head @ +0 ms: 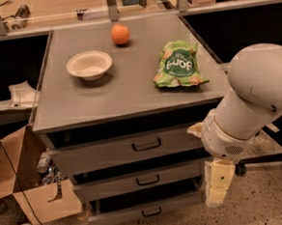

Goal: Open top drawer

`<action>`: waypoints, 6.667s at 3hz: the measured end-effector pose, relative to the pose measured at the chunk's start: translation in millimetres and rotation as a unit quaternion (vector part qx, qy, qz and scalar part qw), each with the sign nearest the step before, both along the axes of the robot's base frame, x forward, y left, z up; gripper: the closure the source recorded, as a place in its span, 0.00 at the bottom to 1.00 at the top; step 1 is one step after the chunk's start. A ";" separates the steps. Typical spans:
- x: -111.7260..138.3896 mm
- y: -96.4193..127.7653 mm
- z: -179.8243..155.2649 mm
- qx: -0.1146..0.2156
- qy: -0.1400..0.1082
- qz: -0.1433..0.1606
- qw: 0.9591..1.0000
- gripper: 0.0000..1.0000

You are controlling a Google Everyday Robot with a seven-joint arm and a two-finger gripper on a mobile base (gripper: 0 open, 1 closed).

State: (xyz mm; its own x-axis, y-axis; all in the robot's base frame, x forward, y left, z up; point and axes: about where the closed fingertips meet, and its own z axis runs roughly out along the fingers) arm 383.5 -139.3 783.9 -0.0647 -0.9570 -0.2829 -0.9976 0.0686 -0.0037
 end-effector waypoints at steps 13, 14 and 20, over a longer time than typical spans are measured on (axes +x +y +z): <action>127.6 33.8 -107.5 0.030 -0.014 -0.066 0.997 0.00; 127.0 32.6 -123.0 0.031 0.004 -0.069 0.997 0.03; 117.6 26.1 -115.7 0.037 0.003 -0.079 0.996 1.00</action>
Offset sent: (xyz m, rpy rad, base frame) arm 0.0619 0.0113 -0.0404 -0.0147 -0.0367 -0.1527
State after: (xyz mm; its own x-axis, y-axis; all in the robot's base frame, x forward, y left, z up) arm 501.1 -113.2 668.2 -0.2141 -0.9113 -0.3516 -0.9745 0.2242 0.0123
